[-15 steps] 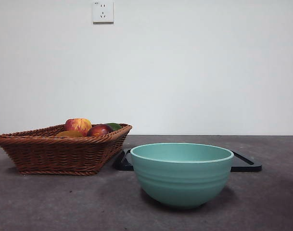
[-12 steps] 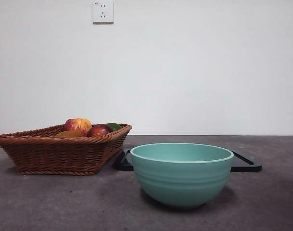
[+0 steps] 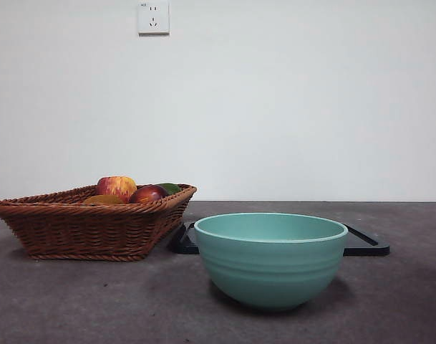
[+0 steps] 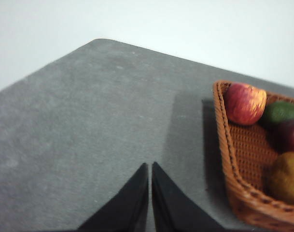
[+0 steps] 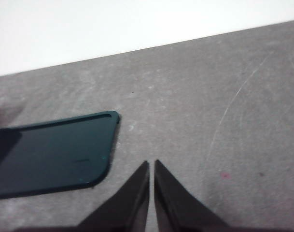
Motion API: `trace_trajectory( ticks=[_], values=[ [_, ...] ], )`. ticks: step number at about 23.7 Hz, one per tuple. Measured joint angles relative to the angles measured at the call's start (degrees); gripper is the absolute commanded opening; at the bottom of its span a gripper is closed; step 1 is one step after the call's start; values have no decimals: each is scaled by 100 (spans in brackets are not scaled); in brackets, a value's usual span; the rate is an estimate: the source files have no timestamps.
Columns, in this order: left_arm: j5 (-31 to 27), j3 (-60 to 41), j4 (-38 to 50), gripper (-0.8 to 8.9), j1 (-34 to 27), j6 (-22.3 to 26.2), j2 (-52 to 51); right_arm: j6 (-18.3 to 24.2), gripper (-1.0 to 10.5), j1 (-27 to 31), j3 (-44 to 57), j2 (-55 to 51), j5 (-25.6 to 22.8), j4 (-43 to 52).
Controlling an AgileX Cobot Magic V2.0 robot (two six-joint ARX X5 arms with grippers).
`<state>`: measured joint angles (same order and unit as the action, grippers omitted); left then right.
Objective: Pick up the wifruite, put it on the bowl, pick up the plate, put it on desk
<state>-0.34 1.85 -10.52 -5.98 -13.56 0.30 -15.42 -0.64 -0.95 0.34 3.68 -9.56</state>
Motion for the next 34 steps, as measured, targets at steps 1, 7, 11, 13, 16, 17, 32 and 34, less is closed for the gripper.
trace_trajectory(
  ticks=[1,7,11,13,16,17,32,34],
  values=[
    [2,0,0,10,0,-116,0,-57,6,0,0,0,116,9],
    [319,11,0,10,0,-592,0,-387,6,0,-48,0,380,-28],
    [520,184,-243,10,0,-811,2,-514,6,0,-374,2,382,-55],
    [520,393,-433,10,0,-870,15,-546,6,0,-605,2,382,-52],
    [522,820,-660,10,0,-909,59,-564,6,0,-933,2,382,-223],
    [542,973,-739,10,0,-911,83,-566,6,0,-1051,2,382,-354],
    [1178,3364,-2129,10,0,-516,1401,-92,6,0,-3355,874,776,-2747],
    [1458,3580,-2273,10,0,-479,1624,109,6,0,-3672,1088,898,-3082]
  ],
)
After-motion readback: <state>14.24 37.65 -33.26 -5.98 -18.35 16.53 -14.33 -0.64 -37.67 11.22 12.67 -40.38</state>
